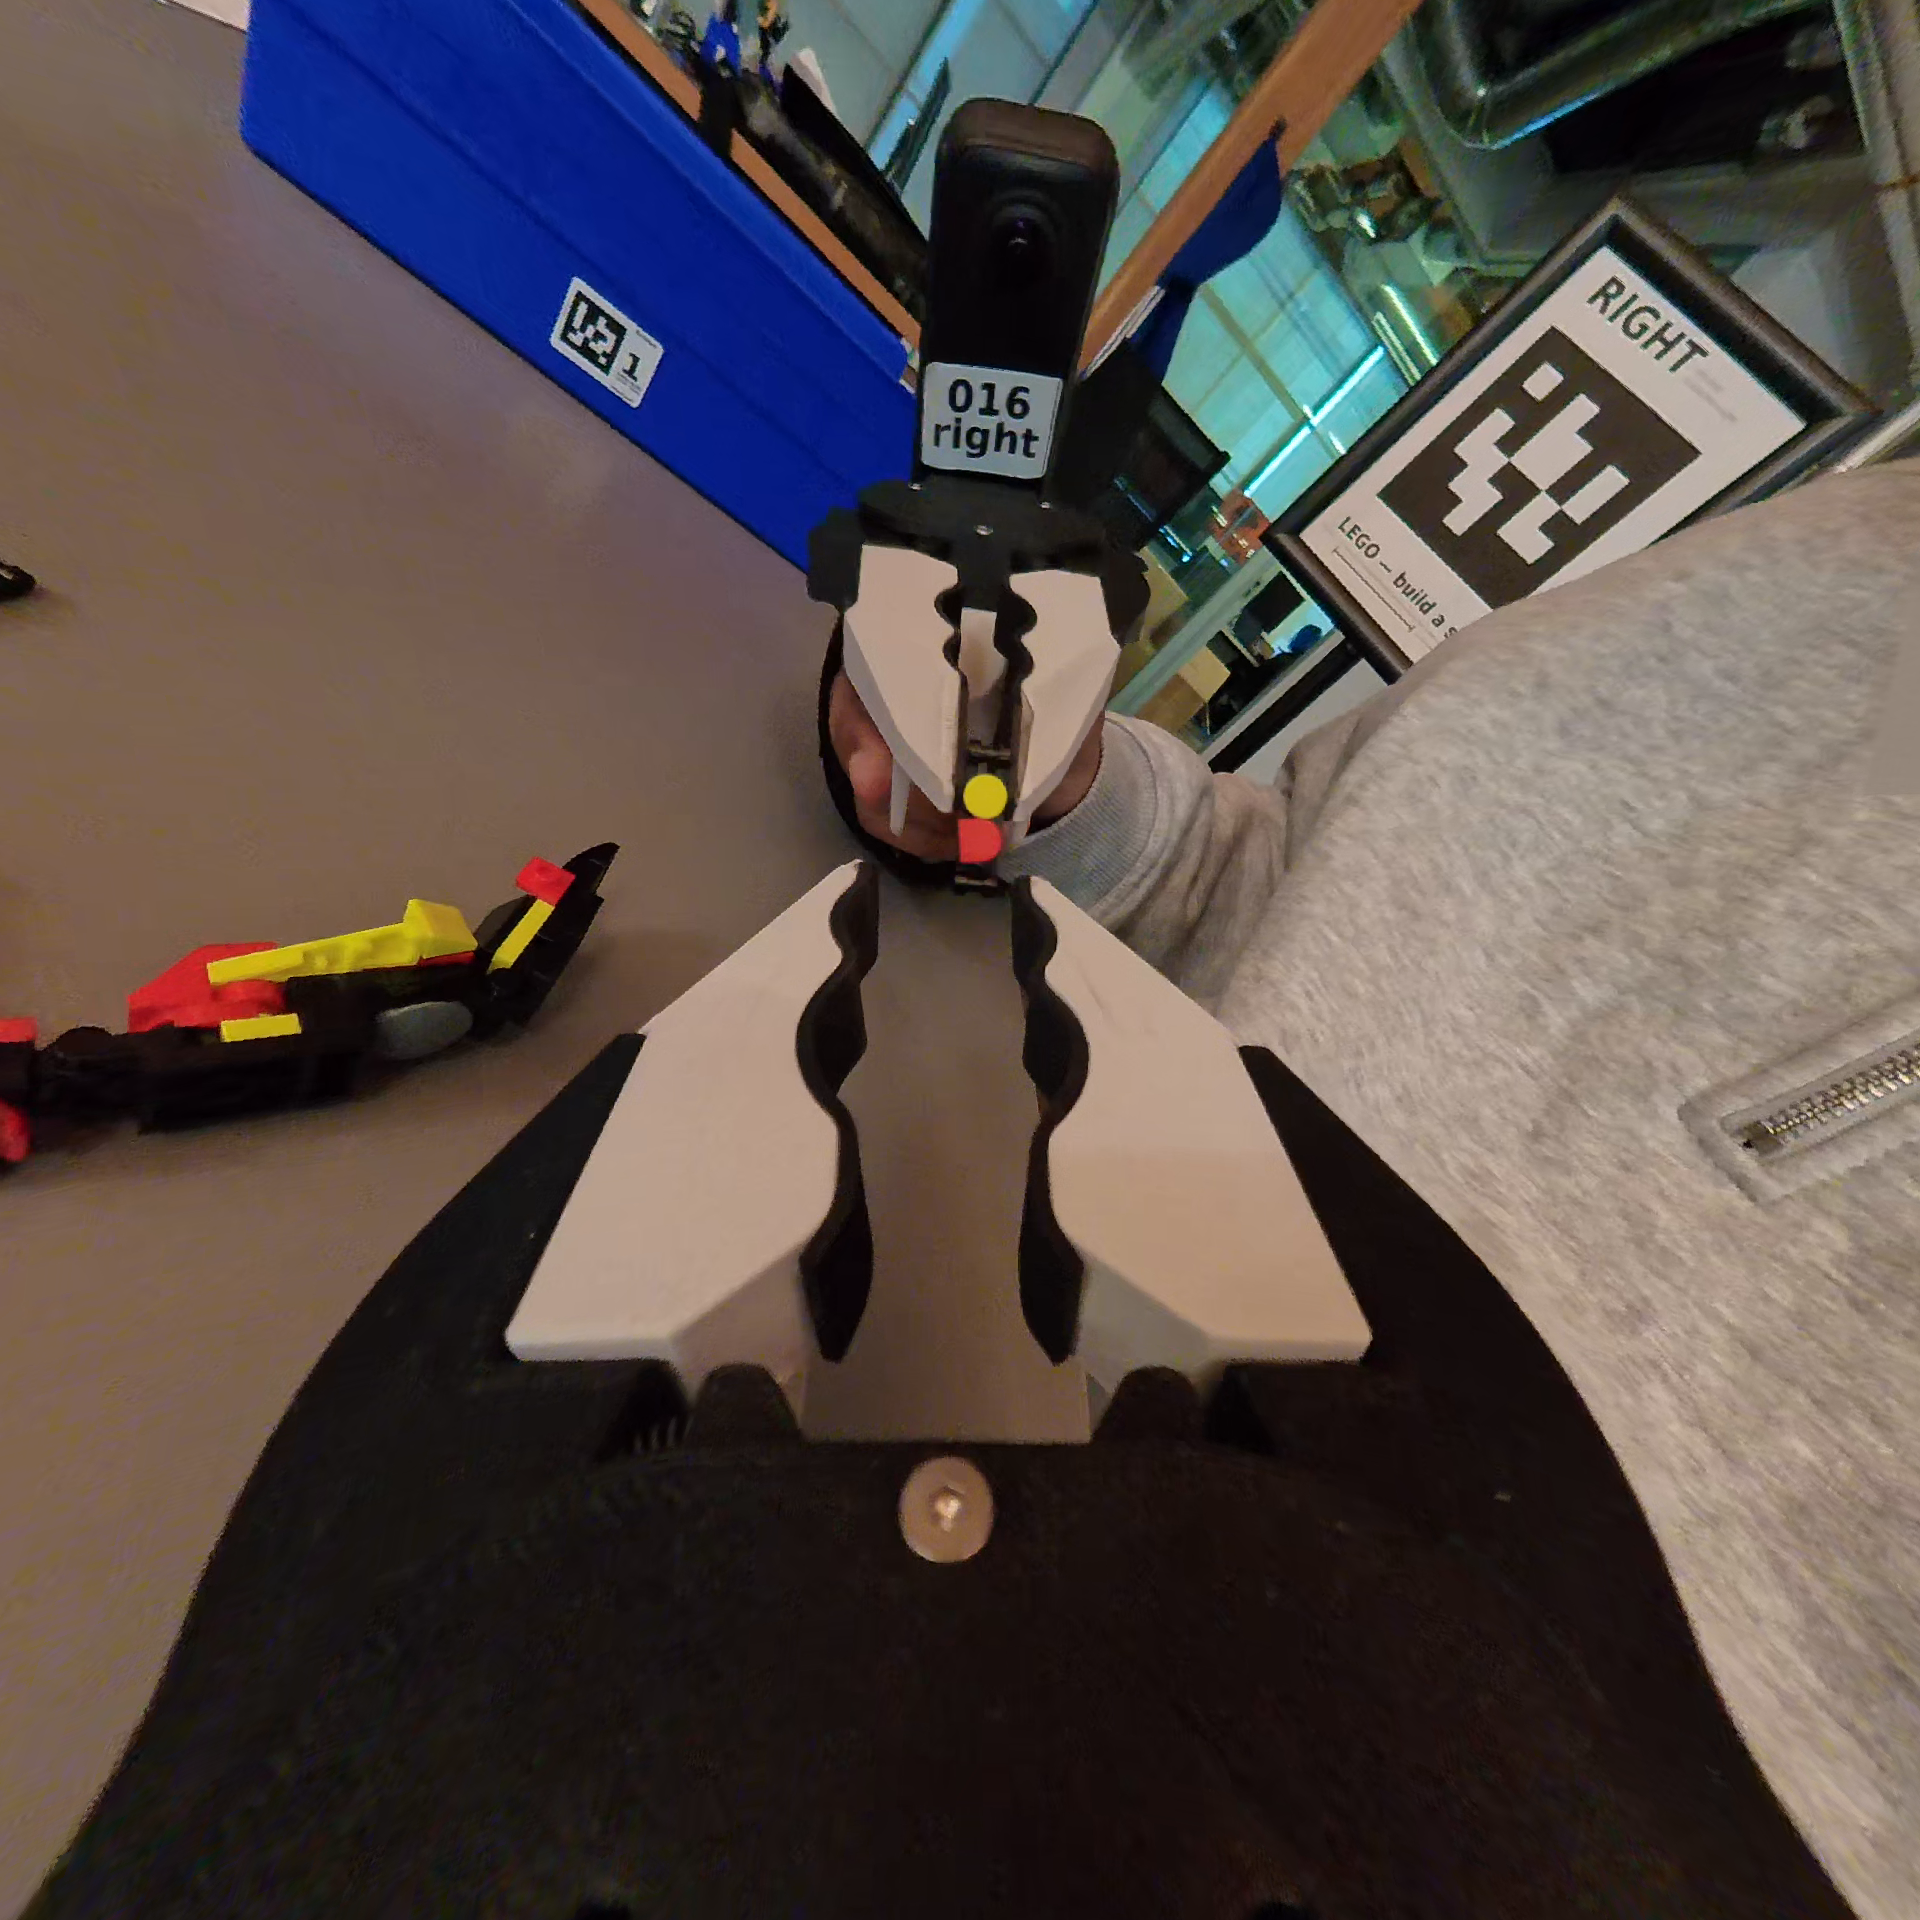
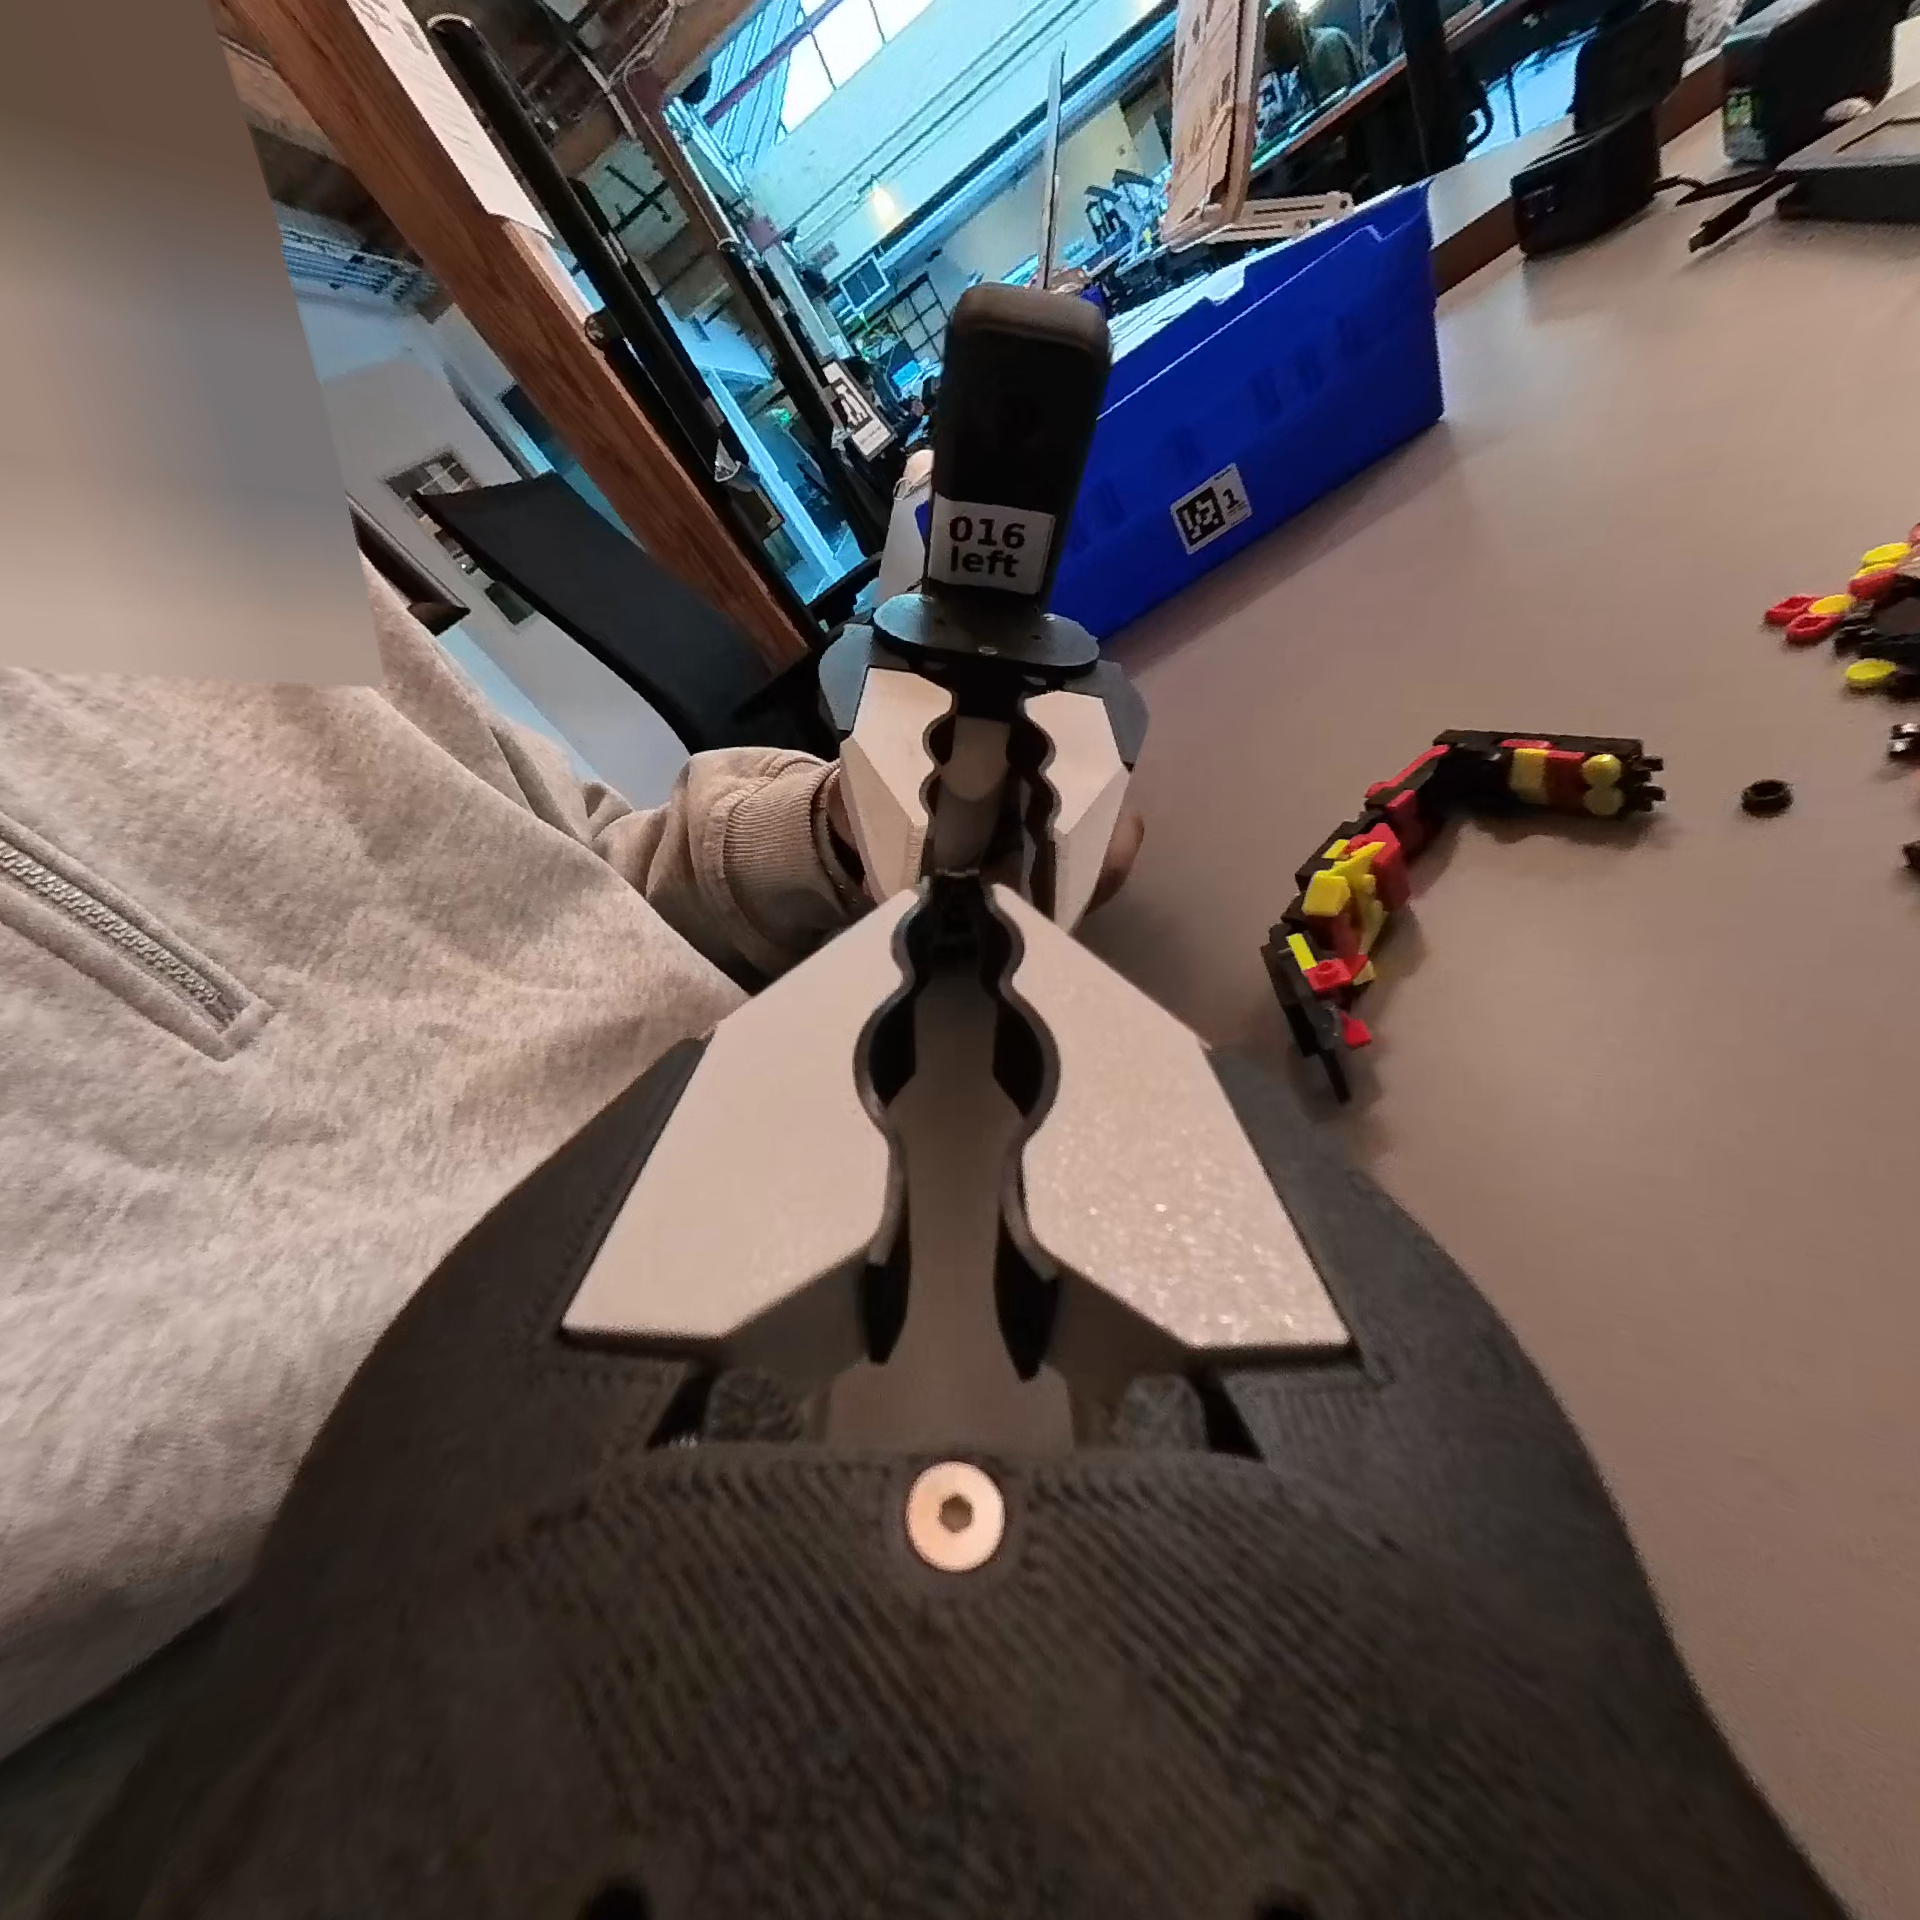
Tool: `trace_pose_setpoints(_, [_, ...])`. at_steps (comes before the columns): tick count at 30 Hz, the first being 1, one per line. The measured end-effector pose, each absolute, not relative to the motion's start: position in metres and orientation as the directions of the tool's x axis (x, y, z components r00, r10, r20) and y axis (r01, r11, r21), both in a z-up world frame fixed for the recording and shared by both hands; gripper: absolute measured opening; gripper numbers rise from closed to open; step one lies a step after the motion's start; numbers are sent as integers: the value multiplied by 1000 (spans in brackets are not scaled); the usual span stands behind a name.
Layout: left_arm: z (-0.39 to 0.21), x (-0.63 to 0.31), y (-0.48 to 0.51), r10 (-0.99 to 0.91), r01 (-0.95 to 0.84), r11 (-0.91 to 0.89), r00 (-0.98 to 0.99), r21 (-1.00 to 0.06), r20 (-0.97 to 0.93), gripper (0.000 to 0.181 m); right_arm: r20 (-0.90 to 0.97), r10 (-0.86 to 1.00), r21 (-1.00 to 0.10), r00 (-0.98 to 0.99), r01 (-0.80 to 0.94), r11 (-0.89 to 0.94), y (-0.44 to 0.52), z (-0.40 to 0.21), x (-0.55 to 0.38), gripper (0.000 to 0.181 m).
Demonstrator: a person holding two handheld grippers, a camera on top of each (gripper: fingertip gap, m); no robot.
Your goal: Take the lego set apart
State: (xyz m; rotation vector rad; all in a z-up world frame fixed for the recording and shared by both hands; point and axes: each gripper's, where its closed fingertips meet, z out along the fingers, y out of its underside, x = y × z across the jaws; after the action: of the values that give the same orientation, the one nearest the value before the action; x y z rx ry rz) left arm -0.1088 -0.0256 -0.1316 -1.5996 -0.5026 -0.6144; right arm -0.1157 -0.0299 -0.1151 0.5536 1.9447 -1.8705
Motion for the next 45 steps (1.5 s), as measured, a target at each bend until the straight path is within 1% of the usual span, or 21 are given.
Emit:
trace_pose_setpoints(4, [-131, -107, -25, -45, 647, -121, 754, -753, 655, 24, -524, 11, -850, -852, 524, 53, -32, -117, -113, 5])
trace_pose_setpoints(8, [-133, -103, -23, -53, 646, -147, 752, -750, 658, 16, -512, 14, -855, -859, 511, 88, -34, -120, -109, 5])
trace_pose_setpoints(11, [-135, -101, -22, -52, 642, -161, 753, -749, 656, 9, -464, 52, -871, -884, 466, 153, -34, -129, -108, 5])
trace_pose_setpoints(14, [-136, -101, -22, -47, 639, -170, 755, -750, 654, 7, -438, 56, -882, -897, 441, 165, -33, -129, -107, 5])
trace_pose_setpoints(24, [-135, -98, -22, -70, 641, -177, 748, -747, 659, 6, -440, 46, -884, -897, 442, 154, -32, -128, -107, 7])
trace_pose_setpoints(28, [-135, -102, -22, -59, 660, -163, 735, -733, 675, 6, -446, 72, -889, -892, 451, 76, -26, -120, -118, 10])
trace_pose_setpoints(33, [-135, -103, -22, -58, 665, -160, 732, -730, 679, 6, -492, 62, -870, -868, 493, 6, -19, -114, -126, 11])
trace_pose_setpoints(45, [-135, -107, -22, -35, 667, -138, 736, -732, 677, 6, -460, 74, -882, -885, 465, 72, -27, -121, -120, 13])
